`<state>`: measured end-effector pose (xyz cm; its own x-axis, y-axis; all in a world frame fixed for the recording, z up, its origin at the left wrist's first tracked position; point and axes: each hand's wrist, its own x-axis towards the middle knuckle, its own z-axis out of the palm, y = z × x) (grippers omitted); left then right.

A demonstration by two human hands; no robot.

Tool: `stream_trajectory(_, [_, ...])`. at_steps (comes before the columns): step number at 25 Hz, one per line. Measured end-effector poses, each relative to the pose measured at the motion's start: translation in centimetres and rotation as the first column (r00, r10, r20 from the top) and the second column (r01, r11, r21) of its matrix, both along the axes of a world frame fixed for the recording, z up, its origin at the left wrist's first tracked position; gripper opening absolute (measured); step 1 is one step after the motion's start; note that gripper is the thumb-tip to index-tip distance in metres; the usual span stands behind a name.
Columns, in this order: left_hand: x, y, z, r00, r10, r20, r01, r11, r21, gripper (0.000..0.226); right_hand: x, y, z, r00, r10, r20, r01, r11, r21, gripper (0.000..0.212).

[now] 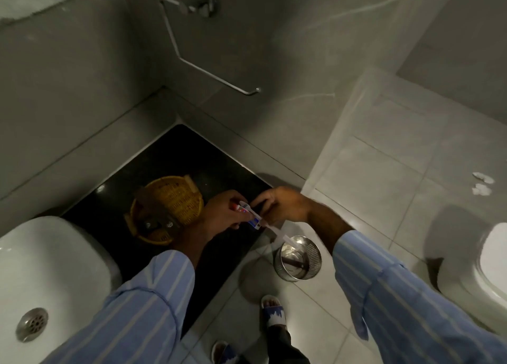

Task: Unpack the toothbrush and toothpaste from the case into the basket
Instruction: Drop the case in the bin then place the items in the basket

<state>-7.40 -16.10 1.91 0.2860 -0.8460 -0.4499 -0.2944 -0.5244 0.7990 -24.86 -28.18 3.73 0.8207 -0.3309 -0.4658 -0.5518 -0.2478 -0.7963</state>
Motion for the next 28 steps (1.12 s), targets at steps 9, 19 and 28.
stream_trajectory(9, [11.8, 4.8, 1.8, 0.945, 0.328, -0.003, -0.328, 0.944, 0.026, 0.029, 10.5, 1.8, 2.0, 0.955, -0.295, 0.04, 0.262, 0.896, 0.359, 0.029])
stream_trajectory(19, [22.8, 4.9, 0.0, 0.874, 0.195, 0.444, -0.209, 0.978, -0.017, 0.01, 25.4, 0.9, -0.5, 0.924, -0.38, 0.045, 0.336, 0.863, 0.376, 0.028])
stream_trajectory(28, [24.9, 1.0, -3.7, 0.87, -0.107, 0.482, -0.021, 0.967, 0.252, 0.029, 29.4, -1.1, -6.5, 0.915, -0.403, -0.011, 0.401, 0.907, 0.131, 0.02])
